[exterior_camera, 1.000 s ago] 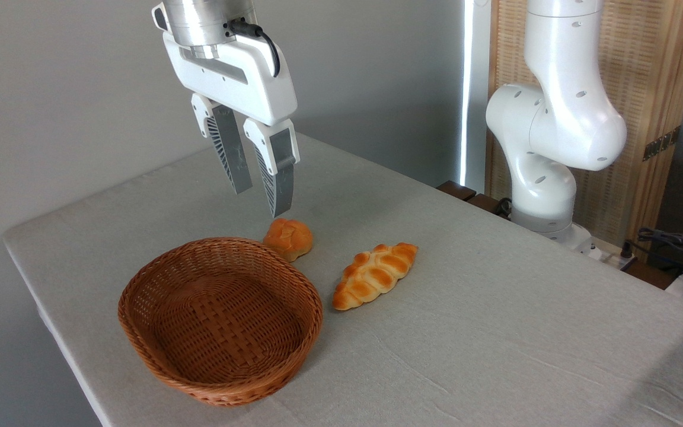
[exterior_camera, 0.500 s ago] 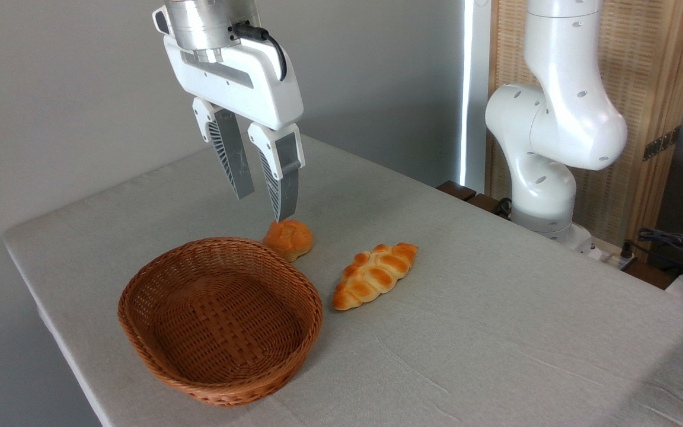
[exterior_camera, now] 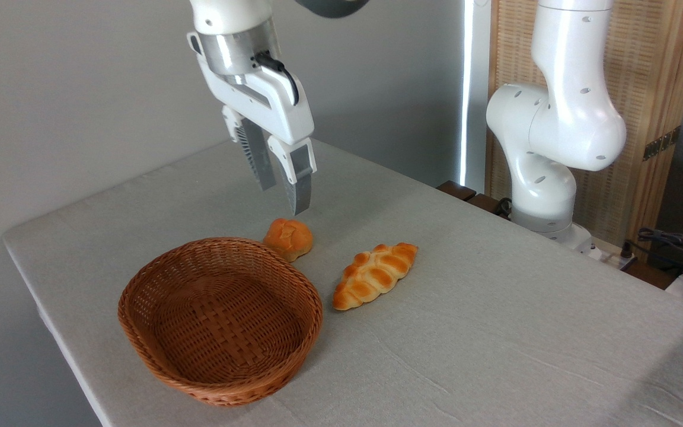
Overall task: Put bread into the basket
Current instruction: 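Lower the open gripper down onto the small round bread roll, then close the gripper around the round bread roll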
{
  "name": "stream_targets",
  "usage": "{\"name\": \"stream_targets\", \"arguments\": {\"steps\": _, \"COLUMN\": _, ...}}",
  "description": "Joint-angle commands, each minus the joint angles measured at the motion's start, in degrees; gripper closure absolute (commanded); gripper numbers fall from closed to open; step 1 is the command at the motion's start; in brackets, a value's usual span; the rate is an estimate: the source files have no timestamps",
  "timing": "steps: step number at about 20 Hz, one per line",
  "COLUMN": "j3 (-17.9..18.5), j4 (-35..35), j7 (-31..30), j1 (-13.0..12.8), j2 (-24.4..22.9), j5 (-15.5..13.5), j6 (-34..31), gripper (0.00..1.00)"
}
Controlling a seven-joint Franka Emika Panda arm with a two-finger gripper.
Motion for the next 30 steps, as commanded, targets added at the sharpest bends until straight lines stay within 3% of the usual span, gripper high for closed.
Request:
{"name": "stream_targets", "arguments": {"steps": 1, "j3": -2.0, "j4": -10.4, "j7": 0.3, "j1": -3.5, "j2": -3.2, "j5": -1.5, "j6": 8.6, "gripper": 0.00}}
{"name": "stream_targets", "arguments": {"steps": 5, "j3": -6.9, "j4": -18.5, "j7": 0.8, "j1": -3.5, "j2": -3.1, "j5": -2.4, "j6": 20.2, "gripper": 0.00}}
{"name": "stream_targets", "arguments": {"steps": 17, "j3": -10.1, "j4": -24.7, "j7": 0.9, "j1": -4.1, "j2": -1.6, "j5": -2.1, "j6": 30.7, "gripper": 0.02}}
{"name": "stream_targets", "arguments": {"steps": 18, "j3": -10.1, "j4": -24.9, "j7": 0.9, "j1": -4.1, "j2": -1.6, "j5": -1.9, "j6": 30.7, "gripper": 0.12}}
{"name": "stream_targets", "arguments": {"steps": 19, "j3": -10.1, "j4": -24.9, "j7": 0.9, "j1": -4.1, "j2": -1.6, "j5": -2.0, "j6": 30.7, "gripper": 0.33}}
{"name": "stream_targets", "arguments": {"steps": 21, "j3": -10.1, "j4": -24.9, "j7": 1.0, "j1": -4.0, "j2": -1.6, "j5": -1.9, "j6": 30.7, "gripper": 0.61}}
{"name": "stream_targets", "arguments": {"steps": 30, "j3": -10.1, "j4": -24.9, "j7": 1.9, "j1": -4.0, "j2": -1.3, "j5": -1.9, "j6": 30.3, "gripper": 0.67}}
